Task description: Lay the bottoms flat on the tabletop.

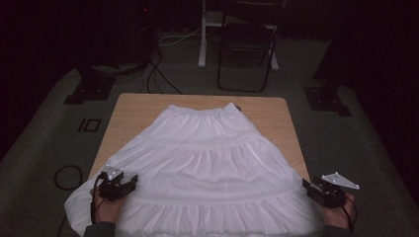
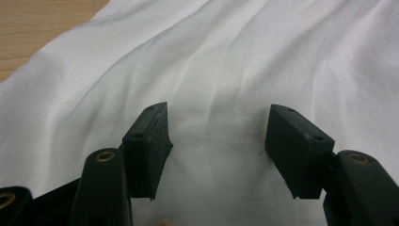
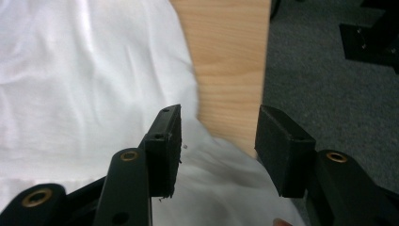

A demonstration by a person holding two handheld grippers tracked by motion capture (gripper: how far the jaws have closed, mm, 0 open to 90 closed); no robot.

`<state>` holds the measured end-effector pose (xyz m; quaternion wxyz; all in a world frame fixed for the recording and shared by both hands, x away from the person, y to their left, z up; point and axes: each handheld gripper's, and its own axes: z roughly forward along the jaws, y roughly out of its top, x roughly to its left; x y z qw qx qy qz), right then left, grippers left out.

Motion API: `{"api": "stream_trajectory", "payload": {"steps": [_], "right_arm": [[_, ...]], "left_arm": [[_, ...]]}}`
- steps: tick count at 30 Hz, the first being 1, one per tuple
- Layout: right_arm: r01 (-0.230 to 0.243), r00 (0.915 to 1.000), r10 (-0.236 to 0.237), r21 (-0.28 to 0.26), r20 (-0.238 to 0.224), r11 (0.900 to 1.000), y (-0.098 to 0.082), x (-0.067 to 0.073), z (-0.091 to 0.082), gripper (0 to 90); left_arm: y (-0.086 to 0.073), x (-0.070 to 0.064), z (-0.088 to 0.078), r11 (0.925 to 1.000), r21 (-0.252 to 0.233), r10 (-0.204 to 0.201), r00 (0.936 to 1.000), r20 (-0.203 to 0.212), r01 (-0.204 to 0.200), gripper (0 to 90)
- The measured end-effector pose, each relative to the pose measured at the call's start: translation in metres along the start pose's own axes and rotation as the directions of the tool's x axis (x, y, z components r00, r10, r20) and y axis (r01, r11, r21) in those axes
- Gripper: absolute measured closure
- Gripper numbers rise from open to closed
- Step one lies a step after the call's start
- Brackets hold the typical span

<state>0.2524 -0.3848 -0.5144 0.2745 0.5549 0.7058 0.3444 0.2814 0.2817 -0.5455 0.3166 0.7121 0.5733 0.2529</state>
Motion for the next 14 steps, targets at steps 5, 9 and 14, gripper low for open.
{"api": "stream_trajectory", "payload": {"steps": [5,9,14], "right_arm": [[0.004,0.9994,-0.005,-0.018,-0.035,1.0,0.003,0.009,-0.001,50.6],[0.019,0.9982,-0.021,-0.022,-0.056,1.0,0.005,0.015,-0.003,50.6],[0.046,0.9957,-0.048,-0.029,-0.079,0.999,0.009,0.026,-0.004,50.6]], "left_arm": [[0.0,0.001,0.0,1.0,-0.001,-0.004,1.0,0.004,0.004,40.5],[0.0,0.001,0.0,1.0,-0.001,-0.004,1.0,0.004,0.004,40.5],[0.0,0.001,0.0,1.0,-0.003,-0.008,0.9999,0.006,0.008,40.5]]}}
